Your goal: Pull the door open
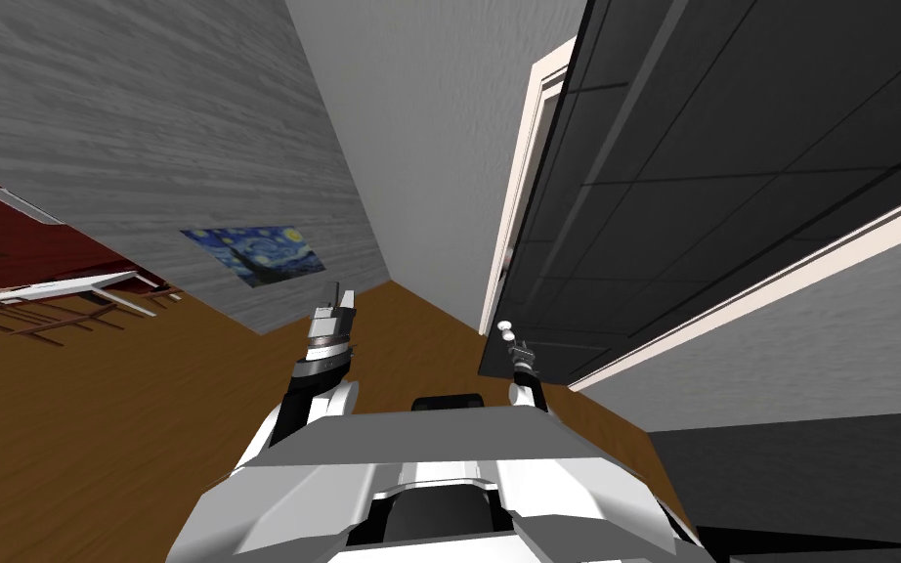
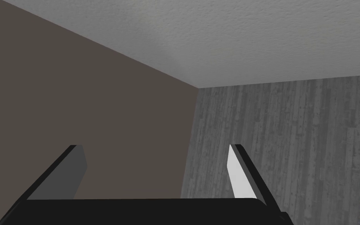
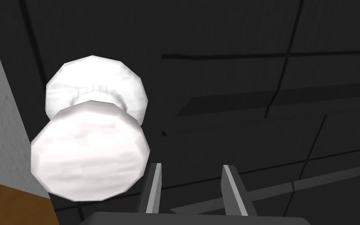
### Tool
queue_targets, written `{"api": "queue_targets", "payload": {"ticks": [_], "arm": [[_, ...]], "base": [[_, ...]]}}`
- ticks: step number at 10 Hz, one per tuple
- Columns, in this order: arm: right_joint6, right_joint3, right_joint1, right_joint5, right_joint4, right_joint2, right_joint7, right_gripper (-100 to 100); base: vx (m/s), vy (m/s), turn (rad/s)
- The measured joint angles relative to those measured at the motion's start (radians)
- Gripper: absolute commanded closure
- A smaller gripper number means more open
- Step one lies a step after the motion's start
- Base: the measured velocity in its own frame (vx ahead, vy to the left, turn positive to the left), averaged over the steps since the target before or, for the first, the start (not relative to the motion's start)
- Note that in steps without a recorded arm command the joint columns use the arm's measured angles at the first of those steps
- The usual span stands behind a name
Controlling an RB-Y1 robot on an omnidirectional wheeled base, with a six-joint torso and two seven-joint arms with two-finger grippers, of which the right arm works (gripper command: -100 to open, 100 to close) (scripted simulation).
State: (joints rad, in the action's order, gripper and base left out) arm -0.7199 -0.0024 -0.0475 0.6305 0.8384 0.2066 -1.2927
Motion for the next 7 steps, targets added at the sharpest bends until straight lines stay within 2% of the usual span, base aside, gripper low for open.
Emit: {"api": "queue_targets", "payload": {"ticks": [2, 3, 4, 5, 6, 7], "arm": [[0.038, -0.011, 0.028, 0.008, -0.005, 0.005, 0.003, -100], [0.043, -0.011, 0.040, 0.010, -0.017, 0.011, -0.002, -100], [0.046, -0.013, 0.049, 0.010, -0.021, 0.007, 0.001, -100], [0.062, -0.018, 0.028, 0.013, 0.018, 0.003, 0.013, -100], [0.067, -0.023, 0.022, 0.015, 0.020, 0.007, 0.016, 100], [0.065, -0.021, 0.024, 0.014, 0.016, 0.006, 0.014, 100]], "base": [[0.018, 0.038, -0.018], [0.000, 0.000, 0.000], [0.000, 0.000, 0.000], [0.007, -0.023, -0.049], [0.006, -0.016, 0.016], [-0.001, 0.011, 0.039]]}}
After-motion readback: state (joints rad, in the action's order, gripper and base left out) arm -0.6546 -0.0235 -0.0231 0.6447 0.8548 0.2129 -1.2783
